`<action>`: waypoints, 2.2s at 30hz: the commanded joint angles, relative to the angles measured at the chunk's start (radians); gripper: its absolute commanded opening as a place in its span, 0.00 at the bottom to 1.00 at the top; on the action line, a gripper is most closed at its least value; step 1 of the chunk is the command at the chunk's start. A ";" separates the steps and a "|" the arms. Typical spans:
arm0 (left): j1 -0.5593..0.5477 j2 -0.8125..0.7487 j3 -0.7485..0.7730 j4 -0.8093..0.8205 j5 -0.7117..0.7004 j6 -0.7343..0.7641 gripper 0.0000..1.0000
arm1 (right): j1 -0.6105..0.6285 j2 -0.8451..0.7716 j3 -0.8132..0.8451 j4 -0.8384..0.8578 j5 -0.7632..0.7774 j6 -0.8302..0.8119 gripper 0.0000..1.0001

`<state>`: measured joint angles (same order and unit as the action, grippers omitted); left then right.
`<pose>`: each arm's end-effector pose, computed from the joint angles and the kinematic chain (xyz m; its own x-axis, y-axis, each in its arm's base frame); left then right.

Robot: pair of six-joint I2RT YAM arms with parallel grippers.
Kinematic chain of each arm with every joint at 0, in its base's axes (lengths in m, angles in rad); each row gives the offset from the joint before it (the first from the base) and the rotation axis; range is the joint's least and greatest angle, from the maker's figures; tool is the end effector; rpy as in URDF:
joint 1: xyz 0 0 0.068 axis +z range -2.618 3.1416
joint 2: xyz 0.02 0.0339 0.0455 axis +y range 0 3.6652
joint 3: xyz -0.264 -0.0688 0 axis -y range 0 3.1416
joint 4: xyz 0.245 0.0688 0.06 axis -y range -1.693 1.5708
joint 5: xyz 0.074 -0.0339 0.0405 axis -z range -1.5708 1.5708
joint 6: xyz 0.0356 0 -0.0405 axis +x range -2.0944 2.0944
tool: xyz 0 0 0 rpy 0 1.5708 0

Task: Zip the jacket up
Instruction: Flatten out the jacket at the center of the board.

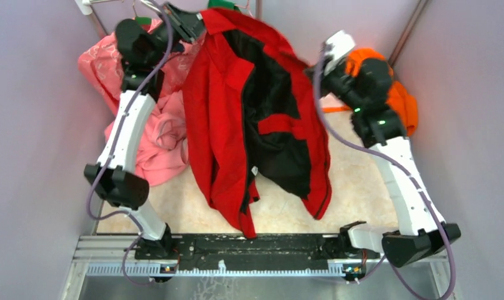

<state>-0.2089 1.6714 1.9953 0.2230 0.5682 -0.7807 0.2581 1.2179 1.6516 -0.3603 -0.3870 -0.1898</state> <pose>0.3370 -0.0910 0.5651 -0.0780 -0.5898 -0.8037 0.8016 0.4422 -0.4023 0.2214 0.0723 0.5265 0.1829 -0.1324 -0.9742 -0.5761 0.7885 -0.2153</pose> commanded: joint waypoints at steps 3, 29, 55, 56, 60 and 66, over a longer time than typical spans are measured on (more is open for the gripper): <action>0.054 0.133 -0.122 0.105 -0.039 0.029 0.00 | 0.190 0.004 -0.334 0.268 0.240 -0.050 0.00; 0.134 0.244 -0.289 0.096 -0.227 0.195 0.04 | 0.299 0.169 -0.424 0.426 0.221 0.060 0.00; 0.134 -0.442 -1.053 0.296 0.038 0.131 0.98 | 0.292 0.275 -0.408 0.446 0.185 0.164 0.00; 0.130 -0.475 -1.119 0.334 0.059 0.096 0.98 | 0.291 0.290 -0.398 0.439 0.176 0.172 0.00; 0.062 -0.596 -1.327 0.420 0.096 0.020 0.98 | 0.291 0.342 -0.353 0.380 0.073 0.182 0.13; -0.148 -0.690 -1.496 0.451 0.015 0.031 0.98 | 0.275 0.331 -0.369 0.287 -0.147 0.069 0.59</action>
<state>-0.2653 1.0393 0.5468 0.5701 0.5999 -0.7277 0.5461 1.5772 1.2457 -0.0296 -0.3531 -0.0425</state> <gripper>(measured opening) 0.980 0.463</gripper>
